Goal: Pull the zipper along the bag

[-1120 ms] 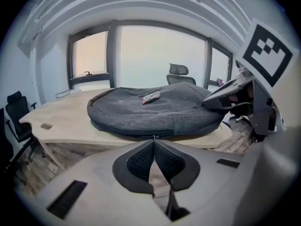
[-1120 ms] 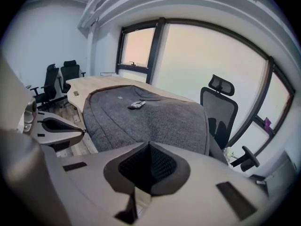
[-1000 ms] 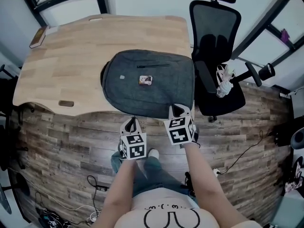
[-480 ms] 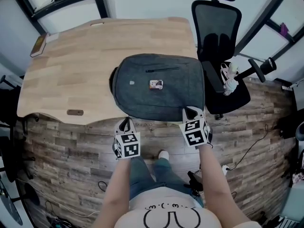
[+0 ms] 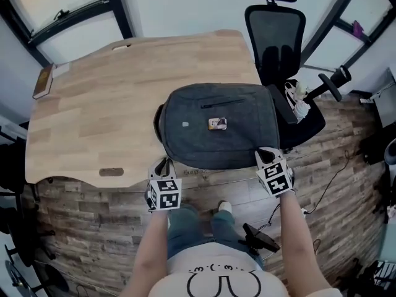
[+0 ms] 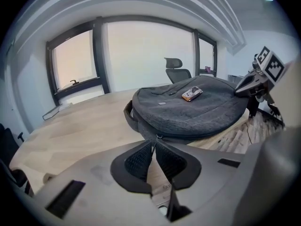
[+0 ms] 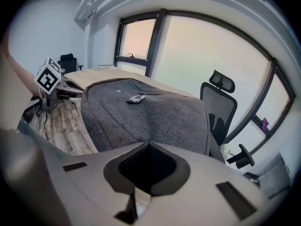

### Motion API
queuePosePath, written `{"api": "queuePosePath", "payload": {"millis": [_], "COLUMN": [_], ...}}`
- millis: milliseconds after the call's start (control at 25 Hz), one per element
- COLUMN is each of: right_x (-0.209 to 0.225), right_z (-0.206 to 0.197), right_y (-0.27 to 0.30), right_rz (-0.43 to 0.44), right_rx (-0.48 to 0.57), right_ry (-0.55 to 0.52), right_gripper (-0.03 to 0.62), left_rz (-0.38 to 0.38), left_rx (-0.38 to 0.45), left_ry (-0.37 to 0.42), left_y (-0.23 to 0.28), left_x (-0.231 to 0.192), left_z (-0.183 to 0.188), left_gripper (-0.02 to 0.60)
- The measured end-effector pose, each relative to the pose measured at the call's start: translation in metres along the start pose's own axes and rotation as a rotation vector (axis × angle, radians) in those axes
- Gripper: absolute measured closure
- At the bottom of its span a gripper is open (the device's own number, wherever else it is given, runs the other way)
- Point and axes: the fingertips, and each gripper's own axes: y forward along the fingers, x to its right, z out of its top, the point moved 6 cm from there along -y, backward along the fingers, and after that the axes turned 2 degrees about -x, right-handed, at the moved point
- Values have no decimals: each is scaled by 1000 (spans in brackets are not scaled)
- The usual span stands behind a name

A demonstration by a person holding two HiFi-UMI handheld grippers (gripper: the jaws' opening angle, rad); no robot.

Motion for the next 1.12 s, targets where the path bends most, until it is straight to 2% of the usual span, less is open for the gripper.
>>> {"api": "queuePosePath", "payload": {"millis": [200, 400, 520, 680, 880, 1120], "right_x": [-1, -1, 4, 15, 25, 50], "right_z": [5, 10, 15, 30, 56, 92], "right_y": [5, 11, 17, 29, 50, 87], "right_rz": [-27, -128, -188, -246, -256, -246], "right_rx": [-30, -65, -119, -197, -233, -200], "right_ry": [15, 19, 74, 146, 222, 158], "right_gripper": [543, 542, 542, 542, 542, 542], "left_rz": [-96, -276, -417, -521, -583, -579], "left_rx": [8, 4, 8, 4, -29, -55], "left_ry": [58, 157, 187, 266, 254, 216], "left_y": [18, 30, 31, 28, 22, 19], "left_x": [-21, -29, -35, -39, -48, -40], "left_z": [15, 26, 31, 33, 28, 28], "left_gripper": [548, 560, 561, 563, 562, 561]}}
